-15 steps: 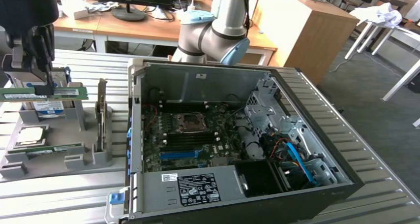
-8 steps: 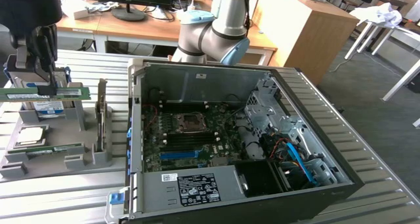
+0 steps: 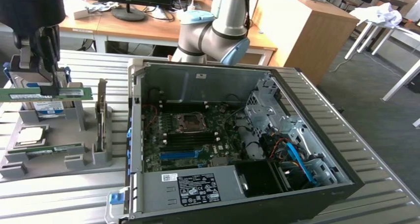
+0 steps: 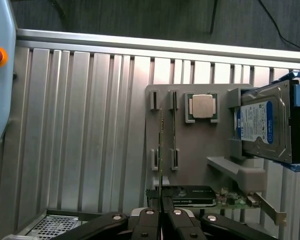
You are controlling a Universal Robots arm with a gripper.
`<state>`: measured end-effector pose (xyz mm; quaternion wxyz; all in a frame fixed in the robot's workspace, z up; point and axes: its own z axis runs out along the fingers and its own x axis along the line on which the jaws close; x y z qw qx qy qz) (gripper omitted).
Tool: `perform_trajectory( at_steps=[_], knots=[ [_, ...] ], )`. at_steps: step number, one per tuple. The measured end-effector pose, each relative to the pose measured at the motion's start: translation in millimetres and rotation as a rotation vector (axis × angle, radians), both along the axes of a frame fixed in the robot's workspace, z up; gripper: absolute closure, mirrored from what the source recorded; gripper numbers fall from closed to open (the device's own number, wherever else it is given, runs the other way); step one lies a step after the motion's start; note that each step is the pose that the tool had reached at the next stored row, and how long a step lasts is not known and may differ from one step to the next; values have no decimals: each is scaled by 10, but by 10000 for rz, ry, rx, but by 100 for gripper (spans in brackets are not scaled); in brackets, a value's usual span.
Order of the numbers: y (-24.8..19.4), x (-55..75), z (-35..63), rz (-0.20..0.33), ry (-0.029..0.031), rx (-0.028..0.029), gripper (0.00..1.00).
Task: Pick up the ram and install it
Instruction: 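Pick up the ram and move it above insertion slot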
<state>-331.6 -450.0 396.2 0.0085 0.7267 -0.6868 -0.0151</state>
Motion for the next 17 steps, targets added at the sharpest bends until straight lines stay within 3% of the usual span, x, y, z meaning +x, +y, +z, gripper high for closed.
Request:
perform_trajectory(
  at_steps=[17],
  knots=[
    [0,87,0,0,0,-27,87]
  ],
)
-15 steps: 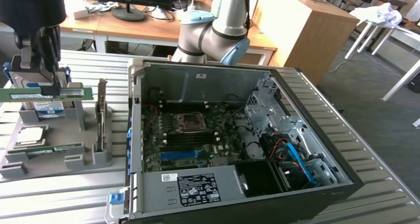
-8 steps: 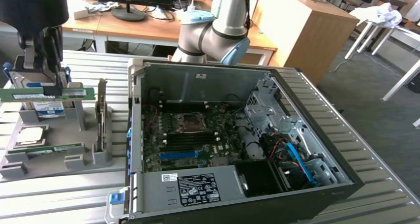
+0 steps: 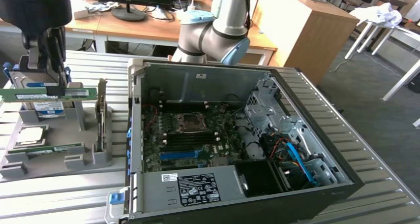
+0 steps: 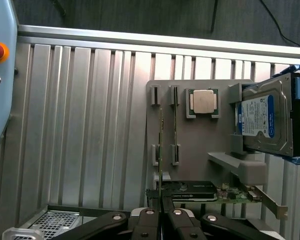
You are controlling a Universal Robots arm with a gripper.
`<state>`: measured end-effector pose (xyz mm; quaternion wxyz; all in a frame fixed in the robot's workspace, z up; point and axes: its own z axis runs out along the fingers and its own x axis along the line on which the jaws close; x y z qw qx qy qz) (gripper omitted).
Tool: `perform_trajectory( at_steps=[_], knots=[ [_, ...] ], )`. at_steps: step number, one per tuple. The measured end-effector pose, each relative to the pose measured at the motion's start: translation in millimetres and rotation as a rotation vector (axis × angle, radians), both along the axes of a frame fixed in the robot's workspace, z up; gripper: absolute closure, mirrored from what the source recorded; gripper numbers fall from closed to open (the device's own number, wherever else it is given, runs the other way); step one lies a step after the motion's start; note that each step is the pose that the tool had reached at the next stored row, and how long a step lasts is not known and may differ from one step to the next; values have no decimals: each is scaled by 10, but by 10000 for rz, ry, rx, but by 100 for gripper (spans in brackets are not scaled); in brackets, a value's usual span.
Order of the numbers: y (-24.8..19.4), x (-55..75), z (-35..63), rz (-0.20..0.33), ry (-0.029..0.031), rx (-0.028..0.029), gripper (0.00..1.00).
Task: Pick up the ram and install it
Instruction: 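Pick up the ram and move it above insertion slot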
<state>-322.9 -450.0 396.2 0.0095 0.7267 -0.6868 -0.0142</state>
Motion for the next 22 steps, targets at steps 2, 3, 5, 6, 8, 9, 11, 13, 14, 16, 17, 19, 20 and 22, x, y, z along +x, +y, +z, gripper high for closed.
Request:
perform_trajectory(
  at_steps=[2,3,5,6,8,9,11,13,14,16,17,19,20,22],
  knots=[
    [0,10,1,0,0,-4,87],
    [0,14,0,-1,0,-4,87],
    [0,24,0,0,0,-8,87],
    [0,29,0,0,0,-9,87],
    [0,37,0,0,0,-11,87],
    [0,41,0,-1,-1,-13,87],
    [0,50,0,0,0,-16,87],
    [0,59,0,0,0,-19,87],
    [0,63,0,0,0,-21,87],
    [0,71,0,0,0,-23,87],
    [0,75,0,-1,0,-25,87],
    [0,83,0,-1,0,-28,87],
    [0,87,0,0,0,-30,87],
    [0,95,1,0,1,-33,87]
  ],
)
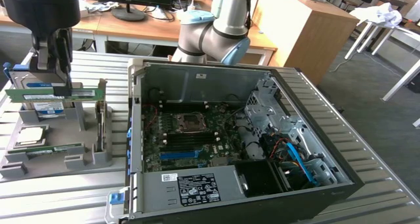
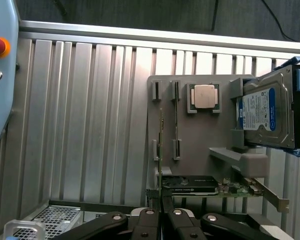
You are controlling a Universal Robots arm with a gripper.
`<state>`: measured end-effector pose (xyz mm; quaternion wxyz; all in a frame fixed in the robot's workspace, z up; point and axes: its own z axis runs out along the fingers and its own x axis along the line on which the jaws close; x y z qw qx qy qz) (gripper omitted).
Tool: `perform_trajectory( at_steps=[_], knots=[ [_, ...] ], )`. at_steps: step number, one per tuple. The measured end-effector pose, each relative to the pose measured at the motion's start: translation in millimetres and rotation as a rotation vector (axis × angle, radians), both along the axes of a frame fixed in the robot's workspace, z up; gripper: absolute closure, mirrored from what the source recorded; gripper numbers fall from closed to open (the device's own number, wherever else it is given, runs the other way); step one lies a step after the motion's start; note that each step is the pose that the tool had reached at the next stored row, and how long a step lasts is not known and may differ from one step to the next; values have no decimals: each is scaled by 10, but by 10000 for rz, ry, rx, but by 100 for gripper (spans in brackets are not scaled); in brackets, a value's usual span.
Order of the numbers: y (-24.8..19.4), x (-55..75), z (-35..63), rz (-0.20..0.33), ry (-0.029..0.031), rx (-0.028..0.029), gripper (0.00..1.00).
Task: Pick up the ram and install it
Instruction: 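Pick up the ram and move it above insertion slot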
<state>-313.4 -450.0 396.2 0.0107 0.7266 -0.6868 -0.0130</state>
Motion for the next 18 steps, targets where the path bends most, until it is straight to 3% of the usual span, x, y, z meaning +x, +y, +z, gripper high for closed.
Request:
perform_trajectory(
  at_steps=[18],
  knots=[
    [0,78,0,0,0,-22,87]
  ],
)
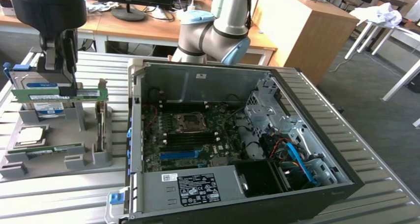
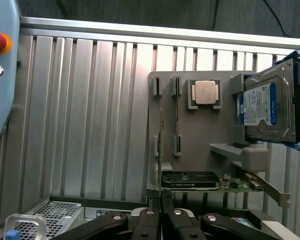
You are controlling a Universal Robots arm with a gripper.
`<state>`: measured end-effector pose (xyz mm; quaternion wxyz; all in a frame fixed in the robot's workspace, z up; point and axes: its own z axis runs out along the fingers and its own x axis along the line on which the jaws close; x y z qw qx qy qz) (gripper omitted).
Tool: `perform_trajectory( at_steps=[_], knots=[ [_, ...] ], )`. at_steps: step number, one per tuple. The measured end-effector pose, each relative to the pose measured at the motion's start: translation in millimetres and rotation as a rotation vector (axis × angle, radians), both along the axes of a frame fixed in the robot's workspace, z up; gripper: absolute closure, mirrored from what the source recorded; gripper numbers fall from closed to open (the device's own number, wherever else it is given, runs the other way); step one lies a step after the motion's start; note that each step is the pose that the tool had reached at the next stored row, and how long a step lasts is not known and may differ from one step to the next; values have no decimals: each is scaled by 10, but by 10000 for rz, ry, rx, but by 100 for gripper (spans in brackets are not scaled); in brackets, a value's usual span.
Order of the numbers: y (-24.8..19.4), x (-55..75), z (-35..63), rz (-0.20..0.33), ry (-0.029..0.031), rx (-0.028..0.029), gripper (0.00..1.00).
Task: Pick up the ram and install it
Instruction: 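Pick up the ram and move it above insertion slot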
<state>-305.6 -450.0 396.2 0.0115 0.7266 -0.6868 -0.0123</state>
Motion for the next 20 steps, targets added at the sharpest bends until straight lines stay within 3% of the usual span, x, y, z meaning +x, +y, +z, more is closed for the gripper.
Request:
perform_trajectory(
  at_steps=[20],
  knots=[
    [0,85,0,0,0,-30,87]
  ],
)
